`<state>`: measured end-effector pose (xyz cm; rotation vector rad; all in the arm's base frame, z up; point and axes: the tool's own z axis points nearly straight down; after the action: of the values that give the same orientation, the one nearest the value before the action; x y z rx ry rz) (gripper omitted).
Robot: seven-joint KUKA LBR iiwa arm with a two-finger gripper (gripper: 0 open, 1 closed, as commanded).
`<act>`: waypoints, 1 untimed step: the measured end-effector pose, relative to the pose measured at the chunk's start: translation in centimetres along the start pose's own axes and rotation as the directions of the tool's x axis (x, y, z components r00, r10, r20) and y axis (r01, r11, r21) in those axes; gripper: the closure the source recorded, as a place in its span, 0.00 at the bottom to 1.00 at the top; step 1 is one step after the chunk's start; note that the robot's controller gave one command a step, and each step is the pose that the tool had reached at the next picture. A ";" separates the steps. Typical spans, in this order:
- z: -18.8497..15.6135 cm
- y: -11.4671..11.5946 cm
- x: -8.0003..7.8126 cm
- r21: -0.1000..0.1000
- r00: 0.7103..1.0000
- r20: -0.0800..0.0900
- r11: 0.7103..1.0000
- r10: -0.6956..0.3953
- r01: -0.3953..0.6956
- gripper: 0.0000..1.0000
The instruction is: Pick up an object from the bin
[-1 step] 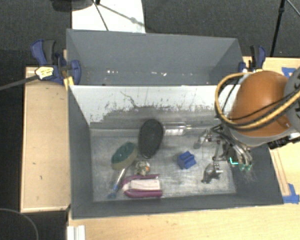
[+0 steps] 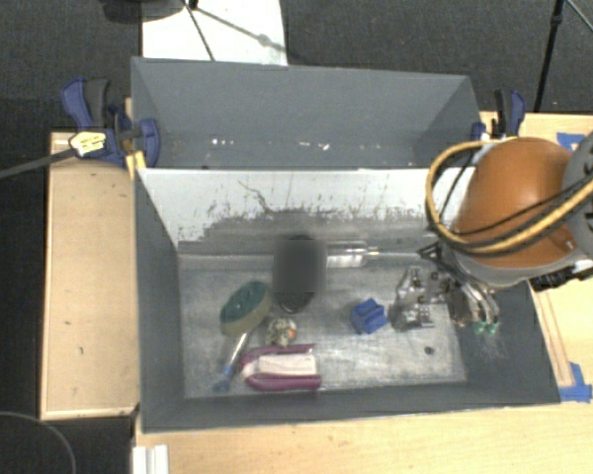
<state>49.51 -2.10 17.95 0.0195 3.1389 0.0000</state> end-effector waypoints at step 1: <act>0.0 0.0 0.0 0.000 1.000 0.000 1.000 -0.001 0.001 0.00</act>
Offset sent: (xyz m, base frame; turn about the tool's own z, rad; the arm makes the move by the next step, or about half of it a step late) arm 0.0000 0.0000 0.0000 0.0000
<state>49.51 -2.11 17.95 0.0179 3.1389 -0.0002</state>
